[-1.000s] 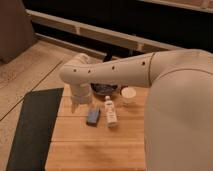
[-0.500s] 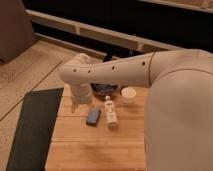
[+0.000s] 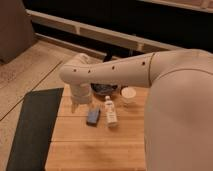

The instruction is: Push the eraser across the table

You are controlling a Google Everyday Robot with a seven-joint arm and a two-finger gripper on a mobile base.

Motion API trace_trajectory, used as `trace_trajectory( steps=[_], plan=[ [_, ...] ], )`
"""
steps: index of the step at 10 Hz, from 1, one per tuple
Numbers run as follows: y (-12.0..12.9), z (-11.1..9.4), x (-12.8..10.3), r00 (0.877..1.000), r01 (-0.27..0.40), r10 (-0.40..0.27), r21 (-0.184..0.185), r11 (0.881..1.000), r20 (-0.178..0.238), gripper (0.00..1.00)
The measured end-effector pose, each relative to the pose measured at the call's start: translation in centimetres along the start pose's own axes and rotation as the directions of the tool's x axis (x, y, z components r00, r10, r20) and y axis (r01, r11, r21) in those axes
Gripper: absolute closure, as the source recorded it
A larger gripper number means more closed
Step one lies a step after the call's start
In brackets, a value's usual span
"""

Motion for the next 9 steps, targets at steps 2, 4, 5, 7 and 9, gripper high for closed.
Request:
trace_trajectory(
  steps=[2, 4, 5, 7, 9],
  plan=[
    [0.0, 0.0, 0.0, 1.0, 0.0, 0.0, 0.0, 1.0, 0.0, 0.35],
    [0.0, 0.0, 0.0, 1.0, 0.0, 0.0, 0.0, 1.0, 0.0, 0.45],
    [0.01, -0.12, -0.02, 1.0, 0.0, 0.0, -0.001, 1.0, 0.002, 0.57],
    [0.01, -0.1, -0.02, 1.0, 0.0, 0.0, 0.0, 1.0, 0.002, 0.77],
    [0.0, -0.09, -0.02, 1.0, 0.0, 0.0, 0.0, 1.0, 0.002, 0.96]
  ],
)
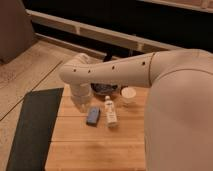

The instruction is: Push the eraser across the table

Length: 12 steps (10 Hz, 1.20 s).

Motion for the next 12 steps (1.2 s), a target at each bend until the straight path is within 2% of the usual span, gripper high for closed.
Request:
trace_trajectory(
  steps=[2, 5, 7, 8, 12],
  plan=[
    [-0.1, -0.1, -0.2, 1.0, -0.002, 0.002, -0.001, 1.0, 0.003, 1.0],
    [-4.6, -1.0, -4.0, 0.996, -0.056, 0.055, 0.023, 0.998, 0.075, 1.0],
    [-6.5, -2.0, -6.3, 0.99, -0.07, 0.068, 0.013, 0.997, 0.123, 1.0],
    [-7.0, -2.0, -6.4, 0.989, -0.078, 0.075, 0.017, 0.997, 0.125, 1.0],
    [-6.7, -2.0, -6.4, 0.99, -0.074, 0.072, 0.014, 0.997, 0.124, 1.0]
  ],
)
